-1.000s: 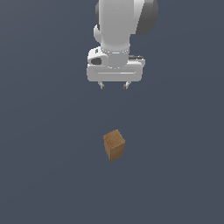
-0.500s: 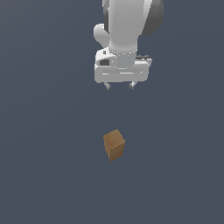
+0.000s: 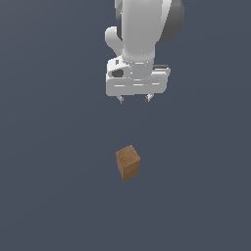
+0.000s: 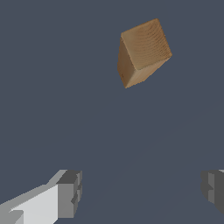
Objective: Pick up the object and move it to a goal position.
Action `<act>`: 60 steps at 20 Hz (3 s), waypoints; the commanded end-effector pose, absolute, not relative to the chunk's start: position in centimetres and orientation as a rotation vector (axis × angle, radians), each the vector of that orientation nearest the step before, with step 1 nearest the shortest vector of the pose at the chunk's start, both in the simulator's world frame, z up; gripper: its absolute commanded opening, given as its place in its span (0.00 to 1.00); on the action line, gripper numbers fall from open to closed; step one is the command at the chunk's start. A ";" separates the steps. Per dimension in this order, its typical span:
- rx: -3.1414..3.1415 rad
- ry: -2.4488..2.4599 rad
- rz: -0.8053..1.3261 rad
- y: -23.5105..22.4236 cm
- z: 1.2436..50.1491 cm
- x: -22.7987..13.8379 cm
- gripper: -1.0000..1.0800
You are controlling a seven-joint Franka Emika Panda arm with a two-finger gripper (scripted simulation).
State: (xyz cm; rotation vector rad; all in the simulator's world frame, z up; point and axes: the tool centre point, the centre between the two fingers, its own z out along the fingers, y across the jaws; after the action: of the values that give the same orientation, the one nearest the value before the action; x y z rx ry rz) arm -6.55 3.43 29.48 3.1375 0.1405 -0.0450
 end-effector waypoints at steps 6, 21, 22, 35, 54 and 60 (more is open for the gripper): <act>3.129 0.255 -0.038 3.1 28.3 -3.2 0.96; 3.078 0.623 -0.011 1.6 22.3 6.6 0.96; 3.074 0.641 -0.009 1.5 21.9 7.0 0.96; 3.050 0.753 0.000 0.9 19.3 9.6 0.96; 3.050 0.754 0.000 0.9 14.2 9.5 0.96; 3.050 0.754 0.000 0.9 14.3 9.6 0.00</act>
State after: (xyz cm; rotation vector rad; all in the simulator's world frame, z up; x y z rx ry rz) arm 9.54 0.86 14.21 3.0502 0.7536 -0.0023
